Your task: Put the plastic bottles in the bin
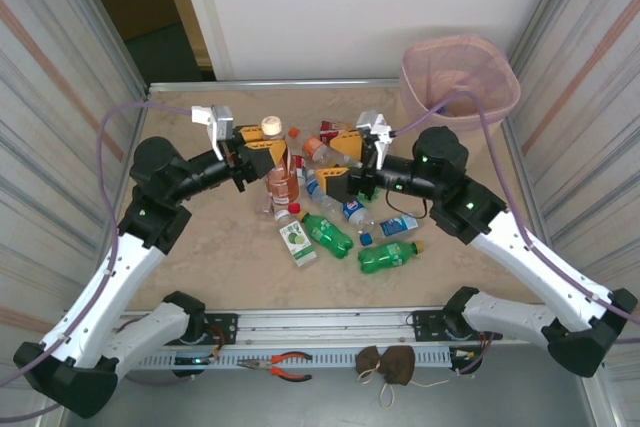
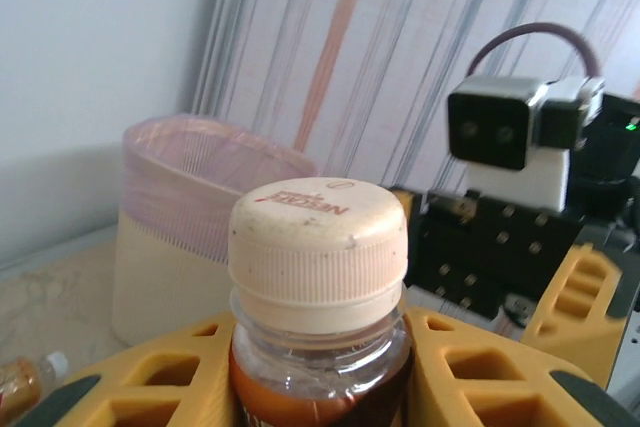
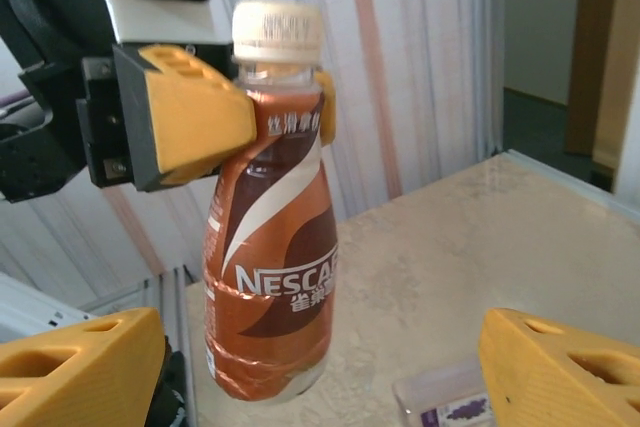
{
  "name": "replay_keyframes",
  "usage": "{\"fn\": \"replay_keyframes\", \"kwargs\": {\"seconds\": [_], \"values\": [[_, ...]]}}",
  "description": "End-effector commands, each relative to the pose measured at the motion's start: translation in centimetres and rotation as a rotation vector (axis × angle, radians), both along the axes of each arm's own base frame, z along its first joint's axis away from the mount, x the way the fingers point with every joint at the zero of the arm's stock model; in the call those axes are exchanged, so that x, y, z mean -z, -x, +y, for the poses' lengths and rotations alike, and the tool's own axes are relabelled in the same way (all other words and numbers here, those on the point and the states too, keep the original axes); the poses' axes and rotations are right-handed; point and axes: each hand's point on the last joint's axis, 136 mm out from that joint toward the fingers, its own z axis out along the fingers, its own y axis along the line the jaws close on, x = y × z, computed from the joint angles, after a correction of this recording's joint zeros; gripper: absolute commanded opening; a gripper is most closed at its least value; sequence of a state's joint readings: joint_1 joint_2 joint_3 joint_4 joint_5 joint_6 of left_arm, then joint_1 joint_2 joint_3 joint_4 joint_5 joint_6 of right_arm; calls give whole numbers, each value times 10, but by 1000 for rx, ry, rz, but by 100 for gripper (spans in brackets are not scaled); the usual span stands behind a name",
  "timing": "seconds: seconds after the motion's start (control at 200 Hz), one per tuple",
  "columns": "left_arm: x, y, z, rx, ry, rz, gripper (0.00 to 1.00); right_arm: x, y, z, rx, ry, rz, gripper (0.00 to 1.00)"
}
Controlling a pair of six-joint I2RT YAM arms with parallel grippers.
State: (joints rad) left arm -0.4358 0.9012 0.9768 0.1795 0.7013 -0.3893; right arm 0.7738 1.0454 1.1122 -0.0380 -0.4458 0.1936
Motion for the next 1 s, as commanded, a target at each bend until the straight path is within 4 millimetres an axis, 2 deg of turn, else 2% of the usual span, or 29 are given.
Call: {"fn": "replay_keyframes", "kwargs": {"seconds": [0.0, 0.215, 0.446, 0.711, 0.992], "values": [[-33, 17, -2, 65, 38, -120, 24, -16, 1, 15, -26, -61, -85, 83], [-35, 21, -4, 89, 38, -130, 23, -12, 7, 44, -128, -66, -95, 84], [-36, 19, -3, 72, 38, -129, 23, -2, 11, 65, -192, -65, -96, 80], [-36, 18, -2, 59, 40, -133, 23, 7, 7, 75, -192, -56, -74, 73], [-35, 15, -3, 57, 39, -125, 24, 5, 10, 78, -214, -57, -74, 63]]}}
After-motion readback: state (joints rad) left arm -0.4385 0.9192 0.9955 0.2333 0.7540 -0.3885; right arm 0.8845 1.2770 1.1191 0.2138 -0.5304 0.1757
